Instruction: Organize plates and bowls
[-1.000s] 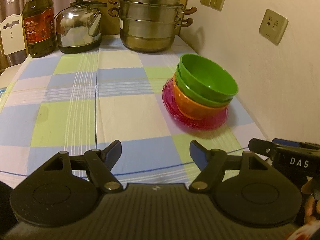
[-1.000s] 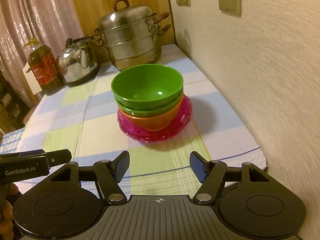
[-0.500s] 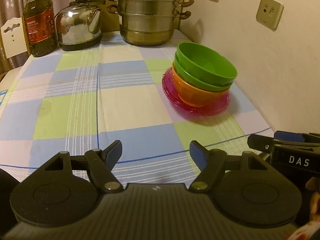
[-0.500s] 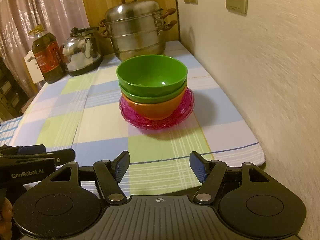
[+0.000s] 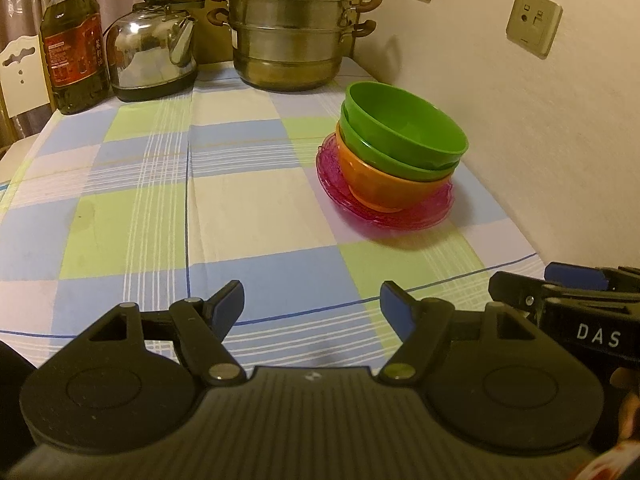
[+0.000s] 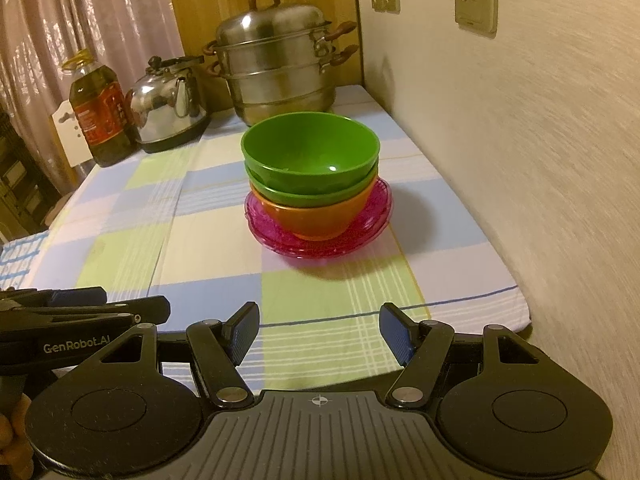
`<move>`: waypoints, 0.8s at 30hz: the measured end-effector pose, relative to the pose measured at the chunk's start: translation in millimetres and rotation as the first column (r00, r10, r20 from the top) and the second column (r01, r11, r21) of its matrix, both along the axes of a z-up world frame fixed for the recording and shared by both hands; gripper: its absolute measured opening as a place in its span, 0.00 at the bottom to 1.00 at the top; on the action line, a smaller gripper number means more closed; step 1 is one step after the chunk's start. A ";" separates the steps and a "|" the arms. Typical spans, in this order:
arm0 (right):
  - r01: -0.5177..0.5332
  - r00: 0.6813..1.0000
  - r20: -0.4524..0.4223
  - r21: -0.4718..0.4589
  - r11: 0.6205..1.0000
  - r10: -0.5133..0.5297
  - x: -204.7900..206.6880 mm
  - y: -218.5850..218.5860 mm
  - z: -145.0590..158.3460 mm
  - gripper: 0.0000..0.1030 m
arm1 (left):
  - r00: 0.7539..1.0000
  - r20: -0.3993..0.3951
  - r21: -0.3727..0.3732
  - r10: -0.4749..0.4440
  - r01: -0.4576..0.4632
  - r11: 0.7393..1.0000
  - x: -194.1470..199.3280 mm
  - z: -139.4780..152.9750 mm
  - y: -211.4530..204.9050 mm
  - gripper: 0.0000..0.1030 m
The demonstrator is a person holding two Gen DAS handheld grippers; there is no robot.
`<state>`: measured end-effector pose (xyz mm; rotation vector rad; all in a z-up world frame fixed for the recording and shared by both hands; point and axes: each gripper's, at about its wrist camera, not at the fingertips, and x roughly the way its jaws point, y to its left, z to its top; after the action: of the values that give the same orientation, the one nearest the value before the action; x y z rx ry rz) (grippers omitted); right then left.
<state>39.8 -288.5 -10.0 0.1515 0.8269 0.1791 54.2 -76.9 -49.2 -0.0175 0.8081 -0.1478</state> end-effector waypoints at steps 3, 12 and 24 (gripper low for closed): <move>-0.003 1.000 -0.002 -0.004 1.000 0.003 0.1 1.7 -1.0 0.64 | 1.000 -0.001 0.004 0.002 -0.002 1.000 0.4 -0.5 -0.7 0.71; -0.003 1.000 -0.005 -0.002 1.000 0.003 0.5 2.2 -1.9 0.64 | 1.000 0.008 0.014 0.007 -0.007 1.000 0.3 0.1 -1.2 0.71; 0.002 1.000 -0.010 0.001 1.000 -0.002 0.9 1.6 -3.7 0.64 | 1.000 0.011 0.016 -0.002 0.002 1.000 -0.9 -1.1 -0.8 0.71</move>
<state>40.7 -286.9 -13.7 0.1545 0.8361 0.1767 53.3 -77.7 -50.3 -0.0008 0.7982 -0.1434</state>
